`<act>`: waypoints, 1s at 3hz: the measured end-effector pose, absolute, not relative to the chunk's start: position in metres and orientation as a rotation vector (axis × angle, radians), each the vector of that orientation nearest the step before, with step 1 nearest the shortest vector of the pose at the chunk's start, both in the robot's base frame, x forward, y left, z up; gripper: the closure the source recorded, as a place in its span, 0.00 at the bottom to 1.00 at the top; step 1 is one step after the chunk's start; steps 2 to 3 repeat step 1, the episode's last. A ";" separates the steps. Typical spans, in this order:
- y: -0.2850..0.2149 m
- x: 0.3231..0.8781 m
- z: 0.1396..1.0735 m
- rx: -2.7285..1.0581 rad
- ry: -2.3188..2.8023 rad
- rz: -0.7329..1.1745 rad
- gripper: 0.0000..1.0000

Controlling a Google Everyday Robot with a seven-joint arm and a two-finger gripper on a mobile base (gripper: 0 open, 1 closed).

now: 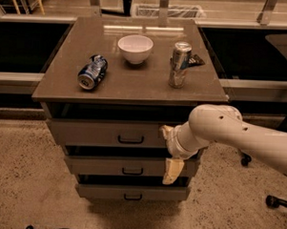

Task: Close top drawer

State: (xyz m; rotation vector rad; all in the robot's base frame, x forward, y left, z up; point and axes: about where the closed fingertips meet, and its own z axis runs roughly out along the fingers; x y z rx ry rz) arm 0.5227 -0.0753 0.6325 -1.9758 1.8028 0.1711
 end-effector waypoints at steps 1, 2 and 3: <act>-0.075 0.523 0.632 -1.976 1.803 0.171 0.00; -0.075 0.523 0.632 -1.976 1.803 0.171 0.00; -0.075 0.523 0.632 -1.976 1.803 0.171 0.00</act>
Offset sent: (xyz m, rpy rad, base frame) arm 0.0000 0.0000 0.0000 0.0000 0.0000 0.0000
